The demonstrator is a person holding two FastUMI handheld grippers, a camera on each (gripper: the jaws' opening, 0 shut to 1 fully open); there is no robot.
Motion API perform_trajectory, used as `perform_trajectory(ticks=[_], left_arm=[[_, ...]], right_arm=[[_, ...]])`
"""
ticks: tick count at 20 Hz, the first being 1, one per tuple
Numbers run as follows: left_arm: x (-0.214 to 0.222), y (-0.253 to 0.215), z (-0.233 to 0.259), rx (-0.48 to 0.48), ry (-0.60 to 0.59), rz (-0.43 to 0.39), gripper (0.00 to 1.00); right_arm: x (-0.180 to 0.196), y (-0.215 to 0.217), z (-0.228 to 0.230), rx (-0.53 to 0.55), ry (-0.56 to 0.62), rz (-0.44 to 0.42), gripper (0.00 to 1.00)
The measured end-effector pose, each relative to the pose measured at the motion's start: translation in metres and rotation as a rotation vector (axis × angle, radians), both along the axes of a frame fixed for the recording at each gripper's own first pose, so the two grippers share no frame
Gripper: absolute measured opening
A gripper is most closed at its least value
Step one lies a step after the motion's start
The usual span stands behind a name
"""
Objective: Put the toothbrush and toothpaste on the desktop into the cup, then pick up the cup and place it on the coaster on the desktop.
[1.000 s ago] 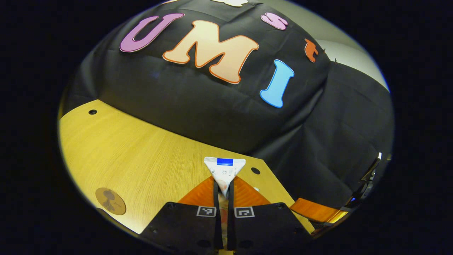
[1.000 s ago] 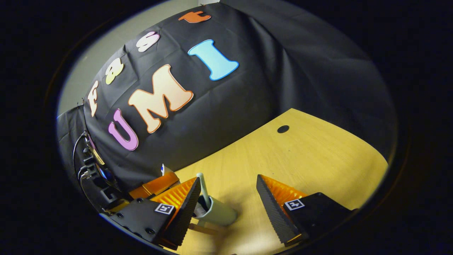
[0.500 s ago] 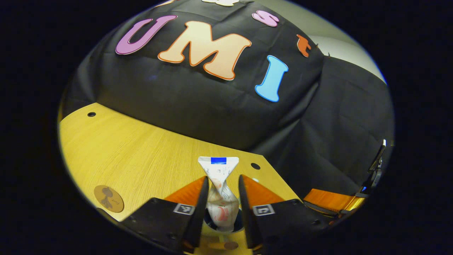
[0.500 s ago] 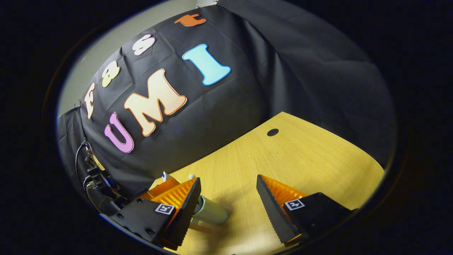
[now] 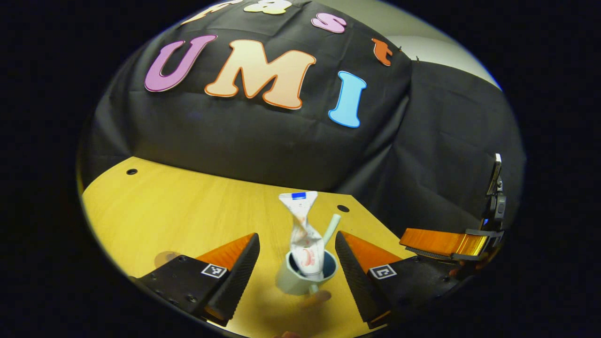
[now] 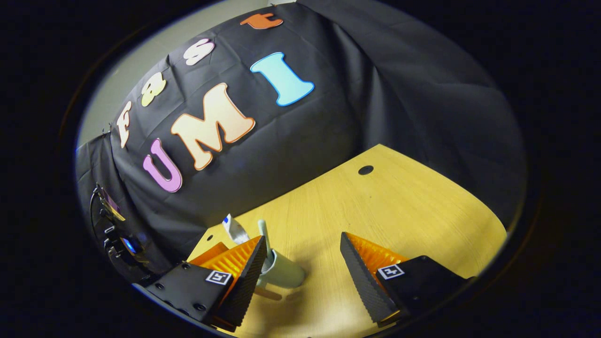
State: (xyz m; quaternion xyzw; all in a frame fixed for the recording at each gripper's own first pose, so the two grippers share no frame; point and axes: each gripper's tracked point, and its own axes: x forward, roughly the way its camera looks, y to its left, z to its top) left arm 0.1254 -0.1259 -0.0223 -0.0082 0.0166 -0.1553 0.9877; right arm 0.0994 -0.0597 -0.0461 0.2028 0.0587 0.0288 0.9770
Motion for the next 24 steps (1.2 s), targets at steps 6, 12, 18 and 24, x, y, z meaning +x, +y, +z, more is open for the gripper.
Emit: perform_trajectory(ticks=[6,12,18,24], left_arm=[[-0.032,0.079,-0.012,0.046,0.005,0.143,0.93],[-0.058,0.157,-0.026,0.057,0.038,0.270,0.94],[-0.069,0.207,-0.033,0.023,0.077,0.334,0.94],[-0.081,0.250,-0.044,0.105,0.109,0.354,0.94]], right_arm=[[-0.014,0.050,-0.032,-0.116,0.221,0.110,0.97],[-0.010,0.098,-0.055,-0.229,0.449,0.181,0.97],[0.013,0.110,-0.081,-0.273,0.615,0.136,0.97],[0.029,0.106,-0.117,-0.359,0.805,0.063,0.97]])
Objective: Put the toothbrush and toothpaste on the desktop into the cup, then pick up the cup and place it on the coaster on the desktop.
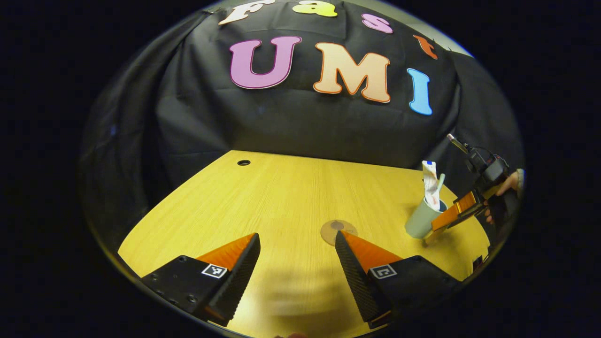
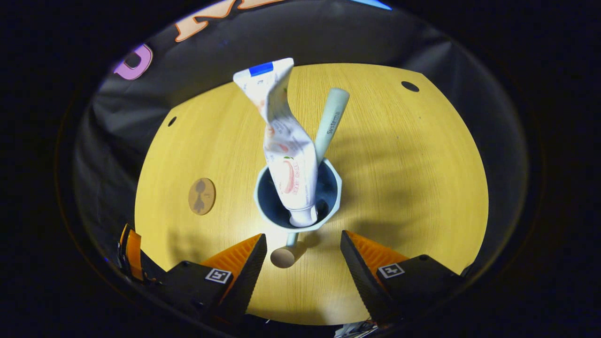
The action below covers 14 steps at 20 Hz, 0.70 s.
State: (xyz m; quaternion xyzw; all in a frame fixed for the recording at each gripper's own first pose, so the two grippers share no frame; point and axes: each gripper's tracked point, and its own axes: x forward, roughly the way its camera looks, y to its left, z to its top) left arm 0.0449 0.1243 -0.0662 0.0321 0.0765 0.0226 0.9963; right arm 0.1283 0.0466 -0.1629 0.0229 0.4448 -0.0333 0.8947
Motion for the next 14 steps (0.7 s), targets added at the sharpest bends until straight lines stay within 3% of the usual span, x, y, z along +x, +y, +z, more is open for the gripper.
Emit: perform_trajectory(ticks=[3,5,6,10,14], left_arm=[[-0.007,0.016,-0.008,0.005,0.020,0.033,0.94],[-0.005,0.024,-0.014,-0.006,0.040,0.050,0.94],[-0.004,0.027,-0.016,-0.009,0.051,0.060,0.94],[0.000,0.023,-0.014,-0.034,0.042,0.059,0.94],[0.003,0.014,-0.018,-0.042,0.071,0.039,0.94]], right_arm=[[0.007,-0.001,-0.011,-0.013,0.040,-0.022,0.84],[0.009,-0.001,-0.017,-0.027,0.063,-0.023,0.86],[0.008,-0.002,-0.020,-0.036,0.080,-0.025,0.77],[0.014,-0.002,-0.030,-0.047,0.099,-0.046,0.74],[0.014,-0.006,-0.034,-0.072,0.122,-0.074,0.46]])
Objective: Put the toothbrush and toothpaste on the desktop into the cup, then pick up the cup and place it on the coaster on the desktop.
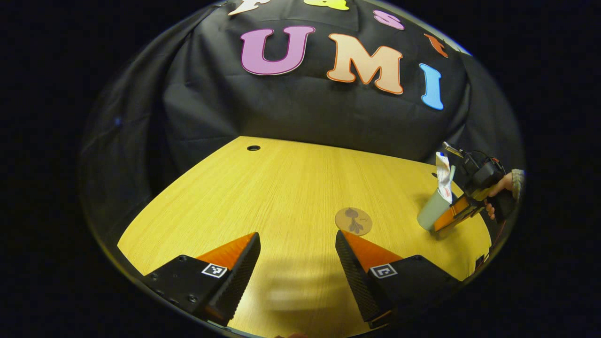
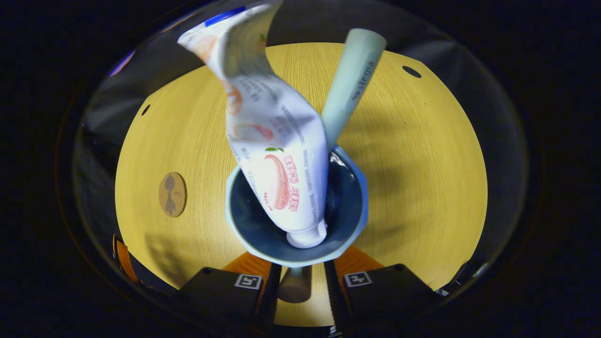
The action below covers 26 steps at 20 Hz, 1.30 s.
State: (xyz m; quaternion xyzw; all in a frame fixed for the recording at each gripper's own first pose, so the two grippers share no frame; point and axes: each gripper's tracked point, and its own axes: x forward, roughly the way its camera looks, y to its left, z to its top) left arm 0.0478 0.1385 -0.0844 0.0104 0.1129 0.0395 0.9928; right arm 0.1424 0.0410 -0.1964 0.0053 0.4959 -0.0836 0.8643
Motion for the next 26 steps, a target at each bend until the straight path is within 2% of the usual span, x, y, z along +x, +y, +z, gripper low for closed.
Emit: perform_trajectory(ticks=[1,4,6,7,8,10,14,15,19,21,22,23,25,26], left_arm=[[-0.001,0.000,-0.001,0.001,0.001,-0.002,0.94],[-0.002,-0.002,0.001,-0.007,0.004,-0.017,0.94],[-0.003,-0.003,-0.001,-0.003,0.013,-0.024,0.94],[-0.003,-0.004,0.000,0.000,0.015,-0.028,0.94],[-0.003,-0.005,0.000,0.003,0.015,-0.030,0.94],[-0.004,-0.005,0.000,0.006,0.012,-0.033,0.94],[-0.008,-0.005,-0.001,0.000,0.018,-0.038,0.94],[-0.008,-0.004,-0.002,-0.001,0.019,-0.037,0.94],[-0.016,0.003,0.000,-0.009,0.013,-0.023,0.94],[-0.021,0.014,-0.004,-0.027,0.013,-0.002,0.94],[-0.022,0.018,-0.005,-0.031,0.016,0.004,0.94],[-0.025,0.022,-0.005,-0.033,0.019,0.012,0.94],[-0.028,0.031,-0.008,-0.035,0.025,0.029,0.94],[-0.030,0.036,-0.009,-0.035,0.027,0.038,0.96]], right_arm=[[-0.001,0.000,-0.002,-0.002,0.004,-0.006,0.33],[-0.002,0.003,-0.002,-0.010,-0.010,-0.004,0.31],[-0.001,0.003,-0.002,-0.006,-0.025,0.002,0.27],[0.001,0.005,-0.003,0.005,-0.038,0.011,0.31],[0.001,0.007,-0.004,0.026,-0.055,0.022,0.28],[0.004,0.006,-0.004,0.047,-0.092,0.051,0.31],[0.014,0.007,0.003,0.042,-0.184,0.151,0.27],[0.018,0.005,0.004,0.049,-0.212,0.177,0.30],[0.027,0.008,-0.001,0.071,-0.288,0.285,0.30],[0.036,0.009,-0.004,0.078,-0.334,0.372,0.30],[0.036,0.008,-0.002,0.083,-0.336,0.391,0.27],[0.035,0.009,-0.005,0.092,-0.324,0.411,0.30],[0.034,0.007,-0.003,0.091,-0.303,0.448,0.30],[0.034,0.005,-0.001,0.077,-0.284,0.462,0.27]])
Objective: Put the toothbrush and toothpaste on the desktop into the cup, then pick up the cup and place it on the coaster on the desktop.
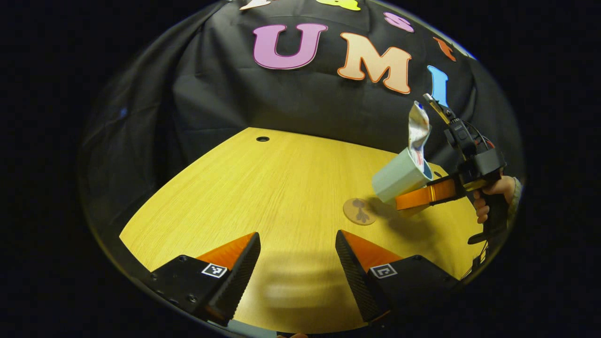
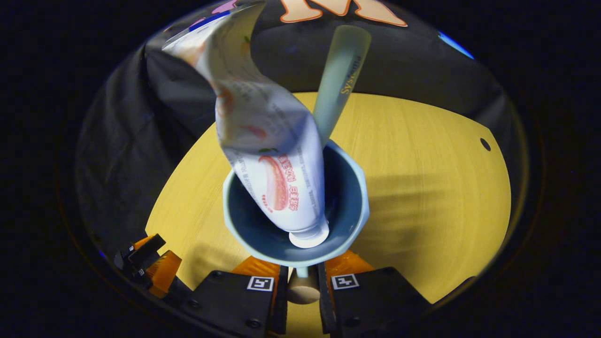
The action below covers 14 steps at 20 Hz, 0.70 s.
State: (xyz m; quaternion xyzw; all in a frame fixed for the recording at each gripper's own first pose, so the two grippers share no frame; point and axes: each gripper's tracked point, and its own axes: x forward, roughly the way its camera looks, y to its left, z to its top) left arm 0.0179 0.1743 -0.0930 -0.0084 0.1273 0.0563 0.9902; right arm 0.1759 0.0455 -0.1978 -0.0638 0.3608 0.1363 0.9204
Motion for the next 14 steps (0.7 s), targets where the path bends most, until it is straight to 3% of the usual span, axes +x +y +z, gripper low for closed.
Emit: perform_trajectory(ticks=[6,13,14], left_arm=[[-0.011,0.033,-0.006,-0.025,0.009,0.066,0.94],[-0.011,0.035,-0.010,-0.077,0.018,0.085,0.94],[-0.011,0.035,-0.010,-0.084,0.019,0.086,0.94]], right_arm=[[-0.008,-0.012,0.025,-0.112,0.117,-0.002,0.30],[-0.009,-0.016,0.040,-0.221,0.194,-0.003,0.27],[-0.010,-0.017,0.040,-0.233,0.206,-0.009,0.30]])
